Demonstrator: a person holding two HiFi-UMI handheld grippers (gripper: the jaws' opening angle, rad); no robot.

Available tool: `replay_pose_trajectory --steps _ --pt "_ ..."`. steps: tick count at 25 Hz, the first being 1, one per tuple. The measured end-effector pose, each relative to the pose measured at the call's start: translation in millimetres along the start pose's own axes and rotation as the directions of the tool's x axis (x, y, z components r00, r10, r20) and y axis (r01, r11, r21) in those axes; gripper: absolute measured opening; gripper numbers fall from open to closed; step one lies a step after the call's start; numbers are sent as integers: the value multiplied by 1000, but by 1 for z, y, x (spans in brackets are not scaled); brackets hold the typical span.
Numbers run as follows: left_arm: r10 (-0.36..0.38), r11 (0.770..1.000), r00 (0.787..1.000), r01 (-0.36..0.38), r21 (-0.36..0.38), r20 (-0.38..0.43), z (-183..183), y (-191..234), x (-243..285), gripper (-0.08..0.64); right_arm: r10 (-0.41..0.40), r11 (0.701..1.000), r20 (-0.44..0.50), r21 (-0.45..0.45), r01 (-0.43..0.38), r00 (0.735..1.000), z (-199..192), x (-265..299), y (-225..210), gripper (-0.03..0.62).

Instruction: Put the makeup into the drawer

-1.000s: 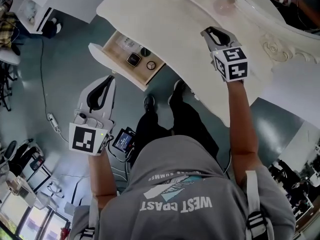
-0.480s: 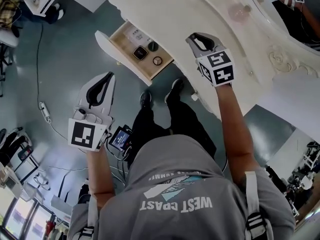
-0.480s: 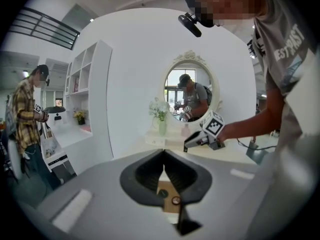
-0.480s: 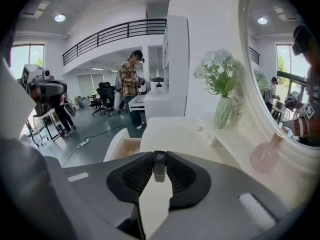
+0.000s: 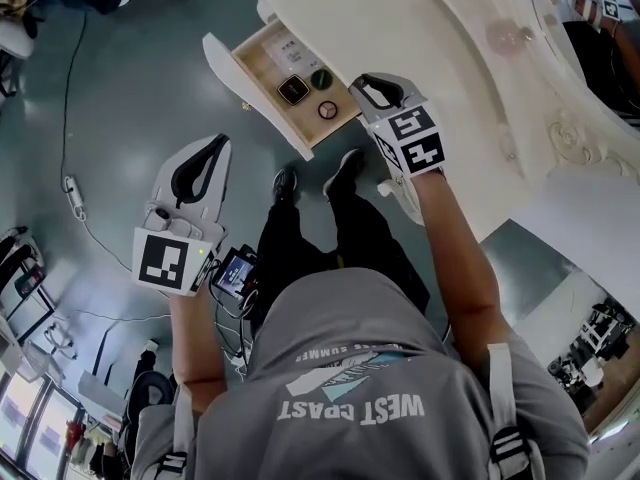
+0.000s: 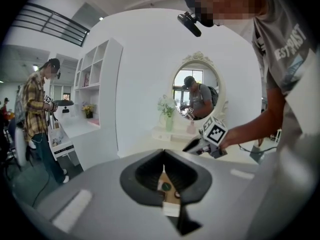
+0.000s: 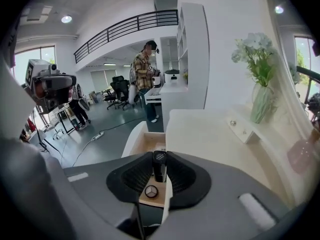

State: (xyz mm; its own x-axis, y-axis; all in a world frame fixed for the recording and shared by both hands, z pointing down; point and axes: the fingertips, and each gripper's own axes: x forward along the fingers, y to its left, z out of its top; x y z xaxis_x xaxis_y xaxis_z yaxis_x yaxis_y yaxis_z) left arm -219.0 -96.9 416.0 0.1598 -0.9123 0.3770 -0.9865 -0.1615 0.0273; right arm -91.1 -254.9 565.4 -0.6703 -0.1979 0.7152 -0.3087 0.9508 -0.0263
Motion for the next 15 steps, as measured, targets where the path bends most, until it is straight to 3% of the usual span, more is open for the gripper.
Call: replay_pose_trajectory --steps 15 --pt "38 997 999 -38 -68 1 -44 25 -17 2 113 992 -117 -43 -119 987 -37 76 62 91"
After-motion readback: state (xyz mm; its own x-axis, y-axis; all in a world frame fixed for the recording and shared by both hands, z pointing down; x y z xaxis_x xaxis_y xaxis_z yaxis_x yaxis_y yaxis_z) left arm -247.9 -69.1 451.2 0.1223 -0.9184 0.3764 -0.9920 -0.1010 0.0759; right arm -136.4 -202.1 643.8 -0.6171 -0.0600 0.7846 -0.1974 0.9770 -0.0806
